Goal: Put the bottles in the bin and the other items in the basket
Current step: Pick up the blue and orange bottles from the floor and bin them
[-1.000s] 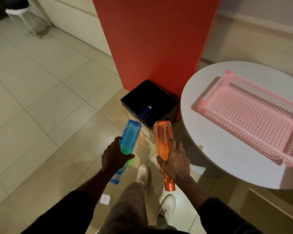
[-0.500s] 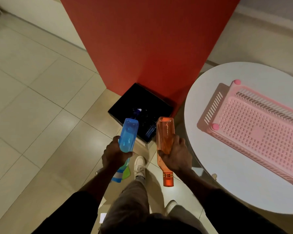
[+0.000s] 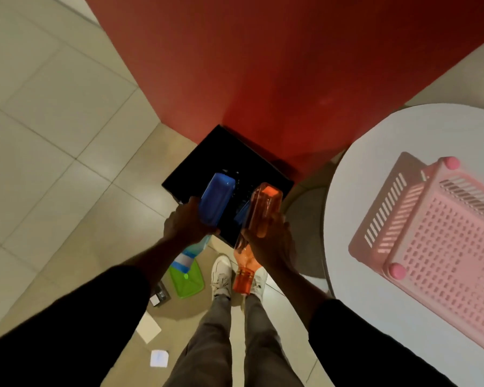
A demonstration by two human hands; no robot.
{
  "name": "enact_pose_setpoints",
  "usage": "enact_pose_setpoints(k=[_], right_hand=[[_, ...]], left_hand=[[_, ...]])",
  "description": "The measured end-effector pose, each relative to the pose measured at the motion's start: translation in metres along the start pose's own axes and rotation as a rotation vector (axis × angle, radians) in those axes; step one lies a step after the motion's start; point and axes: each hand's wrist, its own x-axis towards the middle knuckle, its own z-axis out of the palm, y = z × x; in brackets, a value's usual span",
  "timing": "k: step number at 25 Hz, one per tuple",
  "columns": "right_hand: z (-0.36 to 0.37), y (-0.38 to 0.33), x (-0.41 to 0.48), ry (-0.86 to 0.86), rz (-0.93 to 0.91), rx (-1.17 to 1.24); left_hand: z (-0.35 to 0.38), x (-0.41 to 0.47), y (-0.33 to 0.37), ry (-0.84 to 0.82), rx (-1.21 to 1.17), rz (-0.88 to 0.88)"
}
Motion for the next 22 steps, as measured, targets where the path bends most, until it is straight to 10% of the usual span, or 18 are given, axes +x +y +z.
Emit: enact_pose_setpoints(k=[22], right_hand=[[0.118, -0.006, 0.172, -0.110, 0.121, 0.006]], left_hand=[[0.032, 0.194, 0.021, -0.065, 0.168, 0.107]])
